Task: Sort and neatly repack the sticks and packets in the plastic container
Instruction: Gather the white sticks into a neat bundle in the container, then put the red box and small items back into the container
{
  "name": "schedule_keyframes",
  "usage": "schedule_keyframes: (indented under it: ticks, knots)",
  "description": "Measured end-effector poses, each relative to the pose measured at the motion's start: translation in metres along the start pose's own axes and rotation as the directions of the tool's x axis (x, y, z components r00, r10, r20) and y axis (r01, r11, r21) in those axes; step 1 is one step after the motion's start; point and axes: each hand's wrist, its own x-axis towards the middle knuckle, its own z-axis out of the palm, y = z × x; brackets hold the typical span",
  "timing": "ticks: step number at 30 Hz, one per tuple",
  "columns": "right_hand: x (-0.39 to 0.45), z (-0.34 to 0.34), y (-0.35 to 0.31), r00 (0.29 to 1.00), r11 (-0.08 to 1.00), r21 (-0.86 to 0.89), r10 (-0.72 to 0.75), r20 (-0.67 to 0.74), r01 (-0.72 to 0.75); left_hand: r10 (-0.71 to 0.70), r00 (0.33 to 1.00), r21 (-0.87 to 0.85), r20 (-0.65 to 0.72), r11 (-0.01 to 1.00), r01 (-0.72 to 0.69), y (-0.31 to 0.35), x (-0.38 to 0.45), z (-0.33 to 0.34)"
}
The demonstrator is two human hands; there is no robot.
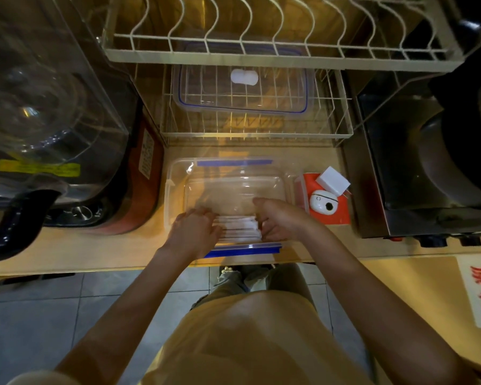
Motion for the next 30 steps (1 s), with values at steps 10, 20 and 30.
schedule_keyframes:
  ticks: [10,20,30]
  knots:
    - [-0.036,-0.034,0.029,0.760,0.820,-0.204,-0.572,-0.309,0.534,0.110,0.975,0.057,0.194,0.991,-0.123,0.041,0.034,-0.051]
    - [-0.004,-0.040,0.079,0.464,0.760,0.172,-0.187,-0.866,0.627,0.444,0.896,-0.133,-0.025,0.887,-0.443,0.154,0.072,-0.062]
    - [0.008,-0.040,0.067,0.520,0.841,0.218,-0.086,-0.850,0.495,0.258,0.966,0.081,-0.025,0.963,-0.256,0.206,0.099,-0.031]
